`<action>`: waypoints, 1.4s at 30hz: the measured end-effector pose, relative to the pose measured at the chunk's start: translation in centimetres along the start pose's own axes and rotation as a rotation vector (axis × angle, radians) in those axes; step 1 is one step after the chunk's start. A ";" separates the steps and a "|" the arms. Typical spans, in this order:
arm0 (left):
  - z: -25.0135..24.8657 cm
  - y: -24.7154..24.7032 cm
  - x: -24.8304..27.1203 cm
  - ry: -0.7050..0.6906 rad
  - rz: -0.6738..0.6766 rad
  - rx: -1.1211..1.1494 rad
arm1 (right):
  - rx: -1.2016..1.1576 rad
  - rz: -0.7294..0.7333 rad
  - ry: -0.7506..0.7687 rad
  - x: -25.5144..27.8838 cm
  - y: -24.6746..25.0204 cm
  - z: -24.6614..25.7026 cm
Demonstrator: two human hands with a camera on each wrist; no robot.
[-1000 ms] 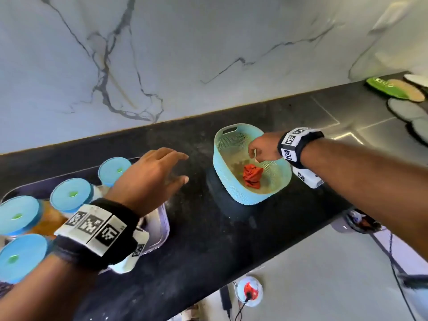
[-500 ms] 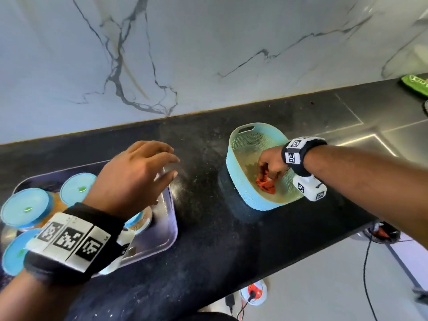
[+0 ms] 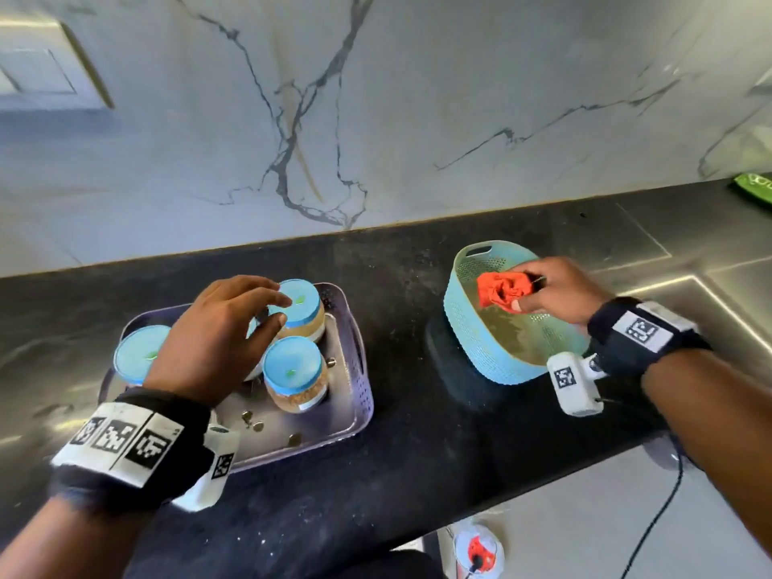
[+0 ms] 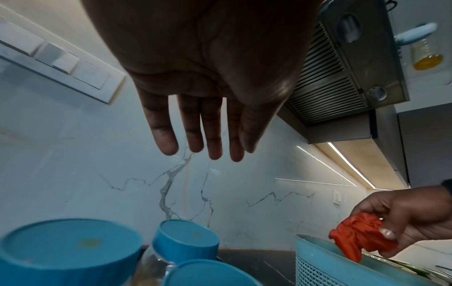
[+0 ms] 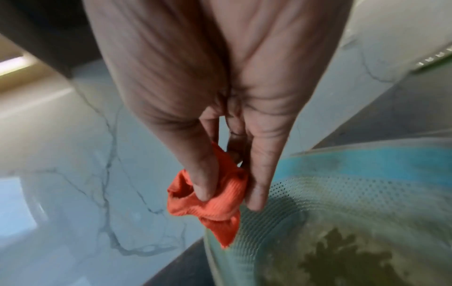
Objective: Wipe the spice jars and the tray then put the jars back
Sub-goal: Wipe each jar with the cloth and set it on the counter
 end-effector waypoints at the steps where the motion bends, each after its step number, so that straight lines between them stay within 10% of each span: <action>1: 0.3 0.4 0.6 0.002 0.001 0.009 | -0.049 -0.036 0.008 1.0 -0.5 0.3; 13: 2.9 0.5 6.5 0.152 0.010 0.184 | -0.631 0.091 0.264 9.5 -12.2 9.3; 33: 2.3 -8.6 5.0 0.393 0.336 0.181 | -0.423 0.083 0.202 9.8 -18.1 10.4; 42: 2.4 -9.7 3.7 0.445 0.276 0.199 | -0.520 0.107 0.241 8.8 -18.7 9.6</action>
Point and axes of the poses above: each hand's wrist, its own x-axis away from the middle knuckle, its own y-axis out of the back of the hand, z = x × y, the point moved 5 cm from there along -x, towards the middle knuckle, and after that the axes turned 6 degrees about z, right-handed, at the moved point
